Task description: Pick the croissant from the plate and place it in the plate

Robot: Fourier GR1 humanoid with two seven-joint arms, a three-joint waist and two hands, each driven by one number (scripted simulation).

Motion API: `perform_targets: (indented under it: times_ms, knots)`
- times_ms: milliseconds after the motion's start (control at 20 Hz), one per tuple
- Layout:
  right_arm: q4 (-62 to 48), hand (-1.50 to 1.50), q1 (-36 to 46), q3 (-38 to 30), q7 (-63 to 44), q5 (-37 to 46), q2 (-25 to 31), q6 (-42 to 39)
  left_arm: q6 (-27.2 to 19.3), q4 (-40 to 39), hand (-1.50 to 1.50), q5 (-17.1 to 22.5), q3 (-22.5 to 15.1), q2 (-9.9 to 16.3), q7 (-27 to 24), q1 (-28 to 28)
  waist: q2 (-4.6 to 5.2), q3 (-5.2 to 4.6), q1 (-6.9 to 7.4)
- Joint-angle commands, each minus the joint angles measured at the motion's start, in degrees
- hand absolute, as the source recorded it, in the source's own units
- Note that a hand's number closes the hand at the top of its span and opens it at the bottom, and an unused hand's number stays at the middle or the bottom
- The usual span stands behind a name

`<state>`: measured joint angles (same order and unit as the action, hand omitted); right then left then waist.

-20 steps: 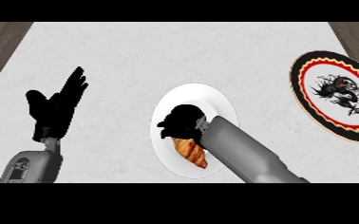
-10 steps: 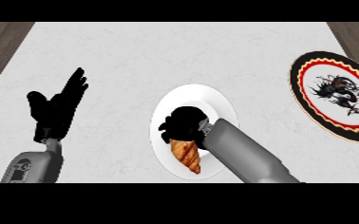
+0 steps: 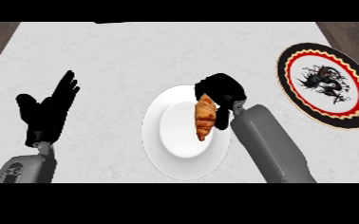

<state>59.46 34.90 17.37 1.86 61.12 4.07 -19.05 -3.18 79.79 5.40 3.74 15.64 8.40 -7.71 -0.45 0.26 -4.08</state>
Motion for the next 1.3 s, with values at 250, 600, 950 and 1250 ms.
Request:
perform_targets:
  times_ms: [250, 600, 950, 1250]
  knots:
    - [10.4, 1.5, 2.8, -17.1, -24.8, 5.8, -0.1, 28.5, 0.4, 1.1, 0.0, 0.0, -0.5, 0.2, 1.2, -1.2, -0.14, -0.23, 1.71]
    - [16.7, 1.5, 1.1, -21.8, -36.3, 12.4, 1.8, 35.1, -1.9, 1.9, 0.0, -2.9, -3.4, -2.7, 1.6, -1.8, 0.34, -0.26, 3.61]
    - [22.1, 1.5, -4.3, -30.6, -33.7, 2.8, 8.3, 33.2, 0.7, 0.2, 0.0, -2.1, -1.8, -1.9, 0.2, -0.6, 0.42, -0.25, 3.86]
    - [13.4, 1.5, -7.5, -38.2, -25.6, -3.7, 15.1, 37.9, -0.9, 0.9, 0.0, -3.1, -2.3, -3.6, 2.9, -3.5, 0.55, -0.22, 3.99]
